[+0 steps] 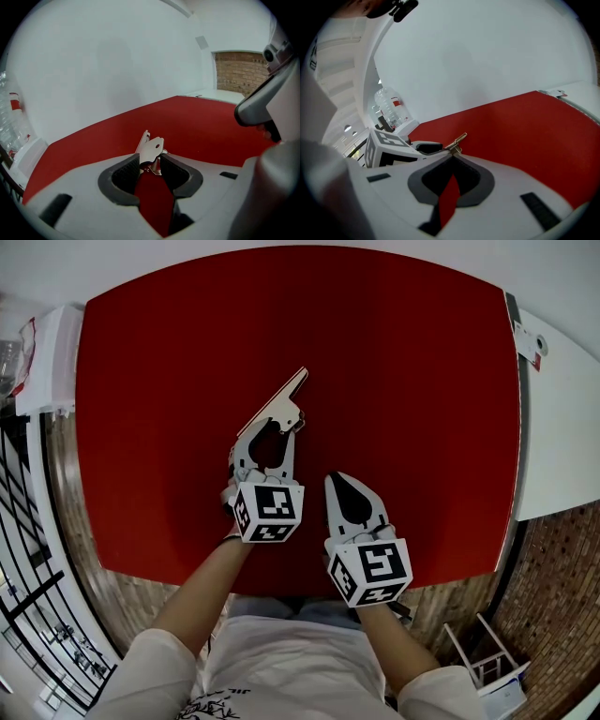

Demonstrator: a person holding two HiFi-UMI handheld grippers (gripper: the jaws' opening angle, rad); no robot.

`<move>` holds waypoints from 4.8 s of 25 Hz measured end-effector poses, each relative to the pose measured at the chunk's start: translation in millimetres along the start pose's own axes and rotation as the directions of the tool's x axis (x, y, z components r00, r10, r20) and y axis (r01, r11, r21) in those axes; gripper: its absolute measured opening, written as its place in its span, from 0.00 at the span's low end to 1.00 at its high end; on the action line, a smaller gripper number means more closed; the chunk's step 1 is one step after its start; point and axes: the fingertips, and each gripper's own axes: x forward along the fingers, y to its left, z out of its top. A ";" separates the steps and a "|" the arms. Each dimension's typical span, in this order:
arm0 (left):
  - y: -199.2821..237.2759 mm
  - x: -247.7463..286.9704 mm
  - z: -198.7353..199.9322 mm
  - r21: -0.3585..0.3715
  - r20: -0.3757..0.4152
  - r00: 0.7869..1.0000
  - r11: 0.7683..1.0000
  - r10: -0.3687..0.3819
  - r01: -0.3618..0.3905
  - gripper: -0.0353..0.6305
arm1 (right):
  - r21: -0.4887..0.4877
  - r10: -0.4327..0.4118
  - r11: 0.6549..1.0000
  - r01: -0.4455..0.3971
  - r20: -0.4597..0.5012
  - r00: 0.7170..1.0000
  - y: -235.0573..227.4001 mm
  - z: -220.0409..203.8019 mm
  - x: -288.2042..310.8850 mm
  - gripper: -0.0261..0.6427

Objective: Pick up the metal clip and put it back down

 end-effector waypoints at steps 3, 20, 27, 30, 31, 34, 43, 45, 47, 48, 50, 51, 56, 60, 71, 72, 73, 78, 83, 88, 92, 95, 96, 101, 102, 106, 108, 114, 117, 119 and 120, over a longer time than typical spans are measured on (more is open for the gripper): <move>6.7 0.6 5.0 -0.024 0.029 0.999 0.999 0.034 -0.033 0.25 | 0.004 0.002 1.000 -0.002 0.001 1.000 -2.5 -0.3 0.7 0.05; 38.7 -31.7 11.8 -0.374 0.100 0.993 0.923 -0.061 0.095 0.13 | 0.017 0.029 0.999 -0.029 0.006 1.000 2.2 4.4 4.4 0.05; 33.6 -39.9 4.9 -0.360 0.085 0.993 0.927 -0.081 0.107 0.13 | 0.012 0.047 0.999 -0.047 0.010 0.999 9.9 5.8 3.9 0.05; 29.1 -40.9 -3.1 -0.292 0.044 0.995 0.952 -0.087 0.096 0.14 | 0.011 0.050 0.999 -0.050 0.008 0.999 11.9 4.6 3.9 0.05; 26.4 -41.2 -4.8 -0.259 0.036 0.995 0.961 -0.088 0.094 0.14 | 0.012 0.050 0.999 -0.051 0.008 0.999 11.7 4.1 3.7 0.05; 18.4 -42.1 -5.3 -0.154 0.020 0.996 0.984 -0.084 0.086 0.14 | 0.016 0.054 0.998 -0.054 0.007 0.999 11.6 2.9 3.3 0.05; -3.3 -34.7 -11.5 0.214 -0.027 1.000 0.977 -0.002 0.008 0.18 | 0.039 0.052 0.998 -0.052 0.002 0.999 10.7 -4.8 1.2 0.05; -9.6 -30.4 -11.7 0.283 -0.031 1.000 0.959 -0.003 0.012 0.20 | 0.044 0.051 0.998 -0.051 0.002 0.999 9.6 -5.8 0.2 0.05; -14.5 -26.9 -8.3 0.341 -0.029 1.000 0.940 0.003 0.007 0.20 | 0.046 0.048 0.998 -0.048 0.003 0.999 7.2 -6.7 -1.2 0.05; -18.1 -24.6 -6.4 0.362 -0.031 1.000 0.932 0.001 0.010 0.20 | 0.049 0.046 0.998 -0.046 0.004 0.999 5.4 -7.3 -2.1 0.05; -26.1 -19.7 -4.7 0.402 -0.043 0.999 0.915 -0.004 0.021 0.21 | 0.052 0.041 0.998 -0.041 0.004 0.999 2.4 -8.7 -3.6 0.05; -28.8 -17.2 -4.3 0.427 -0.043 0.999 0.904 -0.003 0.021 0.20 | 0.054 0.039 0.998 -0.039 0.003 0.999 1.6 -9.3 -3.9 0.05; -18.6 -18.5 14.0 0.365 0.042 0.998 0.930 0.038 -0.050 0.13 | 0.058 0.034 0.998 -0.034 0.004 0.999 -2.4 -10.1 -5.3 0.05; 3.0 -25.6 16.2 0.081 0.054 0.999 0.997 0.000 -0.005 0.11 | 0.058 0.029 0.998 -0.030 0.010 1.000 -4.4 -7.1 -7.2 0.05; 30.1 -67.7 19.5 -0.494 0.154 0.978 0.846 -0.141 0.200 0.09 | 0.030 0.057 0.998 -0.058 0.031 0.998 10.0 10.1 -15.3 0.05; 29.8 -73.8 24.4 -0.497 0.174 0.974 0.841 -0.148 0.216 0.09 | 0.023 0.060 0.998 -0.061 0.035 0.998 11.2 12.9 -16.2 0.05; 28.8 -81.2 30.1 -0.502 0.196 0.968 0.832 -0.157 0.236 0.09 | 0.017 0.062 0.998 -0.063 0.041 0.997 12.5 15.9 -17.9 0.05; 21.0 -129.0 65.1 -0.552 0.308 0.930 0.759 -0.201 0.346 0.09 | -0.009 0.067 0.998 -0.066 0.067 0.996 21.3 35.1 -38.5 0.05; 12.7 -176.3 99.6 -0.525 0.380 0.902 0.754 -0.207 0.394 0.09 | -0.038 0.068 0.997 -0.064 0.108 0.992 29.7 58.9 -71.0 0.05; 5.1 -217.4 118.0 -0.498 0.406 0.896 0.778 -0.182 0.383 0.09 | -0.082 0.046 0.996 -0.034 0.148 0.988 39.7 83.2 -104.5 0.05; 1.4 -239.4 121.5 -0.490 0.404 0.905 0.804 -0.131 0.335 0.09 | -0.090 0.033 0.996 -0.019 0.153 0.988 44.9 94.4 -122.6 0.05; 2.2 -248.9 122.1 -0.501 0.402 0.912 0.814 -0.084 0.296 0.09 | -0.128 0.031 0.992 -0.011 0.153 0.988 51.7 98.7 -134.0 0.05; 2.4 -251.5 122.4 -0.504 0.402 0.913 0.816 -0.071 0.285 0.09 | -0.145 0.031 0.989 -0.008 0.160 0.987 54.3 101.3 -137.9 0.05; 1.6 -262.9 129.1 -0.486 0.410 0.911 0.835 -0.042 0.257 0.09 | -0.173 0.062 0.985 -0.029 0.189 0.980 69.0 116.9 -147.6 0.05; 1.2 -264.3 130.5 -0.481 0.412 0.910 0.839 -0.041 0.256 0.09 | -0.177 0.067 0.984 -0.033 0.191 0.979 71.3 118.7 -148.0 0.05; 1.1 -267.7 132.6 -0.472 0.411 0.911 0.845 -0.041 0.251 0.09 | -0.181 0.081 0.982 -0.044 0.199 0.977 78.1 123.5 -148.7 0.05; -0.1 -268.0 132.8 -0.468 0.408 0.912 0.848 -0.041 0.247 0.09 | -0.179 0.084 0.983 -0.048 0.202 0.976 78.7 124.2 -149.4 0.05; -7.1 -268.1 129.7 -0.468 0.399 0.916 0.852 -0.031 0.233 0.09 | -0.172 0.095 0.983 -0.060 0.204 0.974 76.3 118.6 -153.0 0.05; -5.1 -269.5 127.4 -0.457 0.381 0.924 0.866 -0.017 0.205 0.09 | -0.166 0.095 0.984 -0.061 0.203 0.975 78.8 117.6 -153.6 0.05; -5.5 -270.2 126.1 -0.447 0.369 0.929 0.874 -0.014 0.191 0.09 | -0.164 0.094 0.985 -0.061 0.205 0.974 79.7 117.0 -155.2 0.05; -5.8 -270.6 125.8 -0.449 0.369 0.929 0.872 -0.018 0.196 0.09 | -0.163 0.094 0.985 -0.061 0.205 0.974 80.0 116.7 -155.9 0.05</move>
